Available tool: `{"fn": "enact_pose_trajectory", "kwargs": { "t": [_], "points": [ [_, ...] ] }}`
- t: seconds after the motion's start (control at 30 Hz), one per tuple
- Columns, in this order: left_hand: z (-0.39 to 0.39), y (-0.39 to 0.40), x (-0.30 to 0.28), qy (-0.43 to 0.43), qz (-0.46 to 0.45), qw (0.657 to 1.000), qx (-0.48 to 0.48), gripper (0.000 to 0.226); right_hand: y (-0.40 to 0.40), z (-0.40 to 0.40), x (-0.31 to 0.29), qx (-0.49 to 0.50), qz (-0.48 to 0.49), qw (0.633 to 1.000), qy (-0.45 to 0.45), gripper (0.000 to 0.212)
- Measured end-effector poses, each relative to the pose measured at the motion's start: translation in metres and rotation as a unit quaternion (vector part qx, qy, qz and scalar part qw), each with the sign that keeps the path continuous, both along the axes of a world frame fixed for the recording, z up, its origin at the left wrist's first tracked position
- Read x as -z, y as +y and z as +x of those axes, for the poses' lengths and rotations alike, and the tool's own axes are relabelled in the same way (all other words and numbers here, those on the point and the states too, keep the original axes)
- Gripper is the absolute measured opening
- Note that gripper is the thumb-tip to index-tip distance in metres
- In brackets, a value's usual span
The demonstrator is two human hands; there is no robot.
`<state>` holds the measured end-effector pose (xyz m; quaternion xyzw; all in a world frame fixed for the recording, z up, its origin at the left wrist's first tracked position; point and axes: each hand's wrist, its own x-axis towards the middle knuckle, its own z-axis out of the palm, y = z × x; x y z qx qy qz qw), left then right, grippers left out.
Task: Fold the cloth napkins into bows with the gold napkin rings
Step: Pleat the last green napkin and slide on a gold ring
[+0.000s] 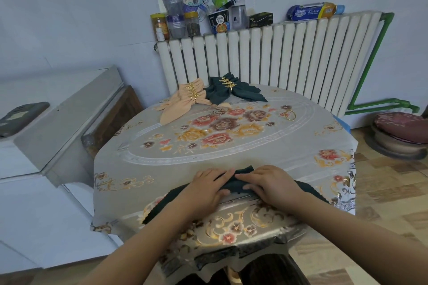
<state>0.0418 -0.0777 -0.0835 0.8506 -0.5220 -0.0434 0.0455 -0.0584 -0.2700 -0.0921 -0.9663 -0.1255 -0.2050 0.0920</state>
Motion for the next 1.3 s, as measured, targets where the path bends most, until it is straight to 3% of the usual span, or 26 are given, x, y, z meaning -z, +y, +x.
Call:
{"fn": "enact_pose_trajectory", "kwargs": {
  "t": [0.23,0.37,0.43,0.53,0.63,0.7,0.8,0.93,1.17,1.3],
  "points": [
    [0.010,-0.007,-0.001,0.002,-0.011,1.000,0.000,0.052,-0.005,0.015,0.007,-0.013,0.039,0.997,-0.059,0.028],
    [0.006,-0.018,-0.008,-0.059,0.074,0.995,-0.034,0.055,-0.009,0.020,0.013,-0.016,0.031,0.995,-0.088,0.019],
    [0.001,-0.029,-0.011,-0.037,0.078,0.996,-0.039,0.058,-0.011,0.022,0.015,-0.021,0.024,0.995,-0.091,0.020],
    [-0.001,-0.033,-0.005,0.063,0.000,0.997,-0.036,0.059,-0.011,0.025,0.014,-0.026,0.028,0.996,-0.077,0.020],
    [0.004,-0.028,0.011,0.013,-0.071,0.997,-0.013,0.052,-0.014,0.026,0.017,-0.031,0.019,0.997,-0.074,0.023],
    [0.007,-0.028,0.020,0.025,-0.129,0.991,-0.020,0.047,-0.015,0.023,0.022,-0.040,0.005,0.996,-0.081,0.028],
    [0.010,-0.031,0.019,0.128,-0.238,0.960,-0.067,0.039,-0.019,0.019,0.023,-0.049,-0.016,0.995,-0.080,0.040],
    [0.014,-0.032,0.018,0.198,-0.282,0.932,-0.112,0.034,-0.017,0.020,0.023,-0.052,-0.022,0.995,-0.082,0.039],
    [0.006,-0.025,0.023,0.042,-0.256,0.965,-0.021,0.033,-0.017,0.018,0.020,-0.070,-0.011,0.994,-0.085,0.027],
    [0.003,-0.021,0.017,0.019,-0.205,0.979,0.015,0.046,-0.014,0.020,0.021,-0.058,0.014,0.996,-0.063,0.022]
  ]
}}
